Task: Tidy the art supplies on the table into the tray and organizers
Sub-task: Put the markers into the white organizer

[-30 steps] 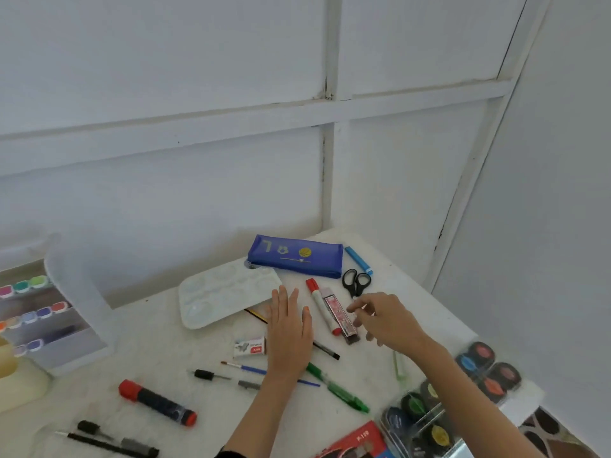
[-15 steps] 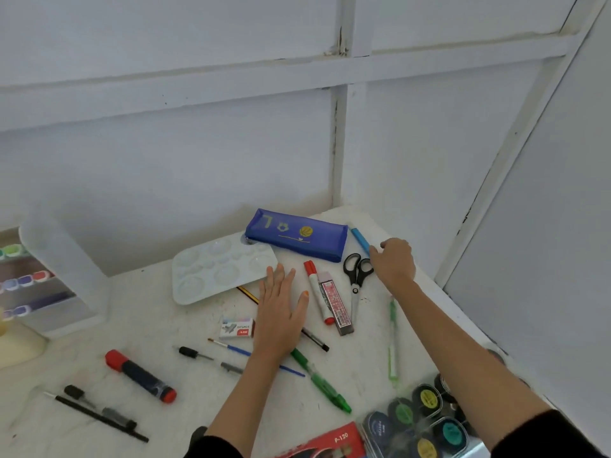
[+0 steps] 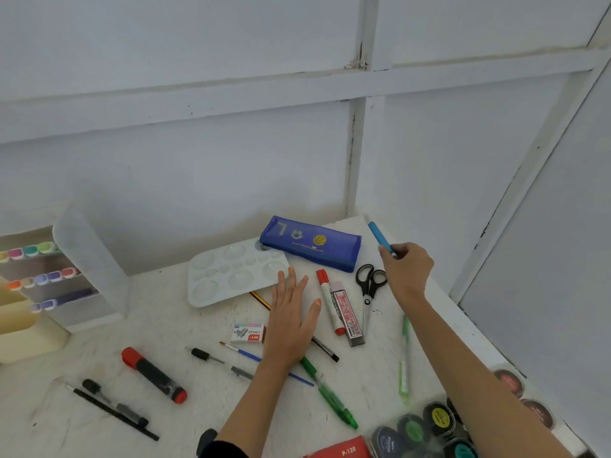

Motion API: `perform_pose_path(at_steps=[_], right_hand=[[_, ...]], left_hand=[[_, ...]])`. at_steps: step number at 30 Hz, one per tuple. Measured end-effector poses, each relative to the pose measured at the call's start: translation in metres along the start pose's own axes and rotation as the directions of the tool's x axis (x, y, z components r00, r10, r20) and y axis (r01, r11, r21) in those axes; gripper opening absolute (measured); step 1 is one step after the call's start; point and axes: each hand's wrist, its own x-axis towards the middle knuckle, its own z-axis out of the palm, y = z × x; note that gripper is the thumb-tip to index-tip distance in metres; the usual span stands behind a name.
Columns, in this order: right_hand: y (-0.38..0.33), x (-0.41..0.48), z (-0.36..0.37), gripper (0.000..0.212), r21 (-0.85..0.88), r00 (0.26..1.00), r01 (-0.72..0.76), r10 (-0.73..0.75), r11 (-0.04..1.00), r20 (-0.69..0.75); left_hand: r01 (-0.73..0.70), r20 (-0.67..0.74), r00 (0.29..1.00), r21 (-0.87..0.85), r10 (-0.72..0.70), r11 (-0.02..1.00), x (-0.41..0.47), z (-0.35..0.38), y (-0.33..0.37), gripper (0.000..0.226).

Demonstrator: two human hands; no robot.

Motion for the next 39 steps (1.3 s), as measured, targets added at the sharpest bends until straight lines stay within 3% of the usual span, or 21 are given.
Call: perform_pose_path(at_steps=[4, 7, 11, 13, 15, 17, 19, 23, 28, 32, 39], right_hand=[[-0.022, -0.021, -0.018, 0.019, 0.116, 0.994, 0.104, -0.099, 0.988, -0.043], [-0.038, -0.038, -0.025, 0.015, 0.235, 0.993, 0.114, -0.116, 0.965, -0.007], [-0.054, -0.066, -0.026, 0.008, 0.360, 0.991, 0.117, -0.135, 0.926, 0.024], [-0.060, -0.080, -0.024, 0.007, 0.404, 0.986, 0.115, -0.155, 0.907, 0.067], [-0.068, -0.095, -0.017, 0.007, 0.466, 0.981, 0.084, -0.156, 0.881, 0.117], [-0.079, -0.113, -0.008, 0.010, 0.527, 0.975, 0.026, -0.137, 0.849, 0.173], [-0.091, -0.134, 0.003, 0.014, 0.582, 0.961, -0.050, -0.120, 0.812, 0.250], [-0.115, -0.179, 0.035, 0.013, 0.604, 0.904, -0.128, -0.159, 0.787, 0.398], [-0.145, -0.235, 0.082, 0.012, 0.579, 0.862, -0.117, -0.207, 0.807, 0.463], [-0.165, -0.272, 0.114, 0.013, 0.596, 0.832, -0.077, -0.277, 0.800, 0.480], [-0.179, -0.313, 0.164, 0.022, 0.530, 0.778, 0.098, -0.397, 0.843, 0.488]], left_hand=[[0.012, 0.016, 1.000, -0.059, -0.011, 0.998, -0.001, -0.004, 0.003, 0.064], [0.076, 0.050, 0.997, -0.230, -0.067, 0.970, 0.001, -0.009, 0.005, 0.054], [0.231, 0.086, 0.970, -0.611, -0.226, 0.757, -0.004, -0.038, 0.019, 0.043], [0.226, 0.048, 0.963, -0.683, -0.266, 0.695, -0.012, -0.056, 0.025, 0.039], [0.142, -0.051, 0.975, -0.609, -0.217, 0.781, -0.023, -0.077, 0.020, 0.034], [0.012, -0.173, 0.981, -0.405, -0.089, 0.914, -0.032, -0.103, 0.007, 0.030], [-0.089, -0.272, 0.961, -0.155, 0.044, 0.984, -0.039, -0.131, -0.010, 0.033], [-0.149, -0.425, 0.887, 0.109, 0.181, 0.983, -0.054, -0.199, -0.041, 0.031], [-0.078, -0.561, 0.802, 0.243, 0.205, 0.967, -0.067, -0.288, -0.087, 0.032], [-0.049, -0.525, 0.827, 0.290, 0.202, 0.956, -0.065, -0.343, -0.116, 0.037], [0.009, -0.179, 0.983, 0.297, 0.046, 0.955, -0.040, -0.381, -0.150, 0.046]])
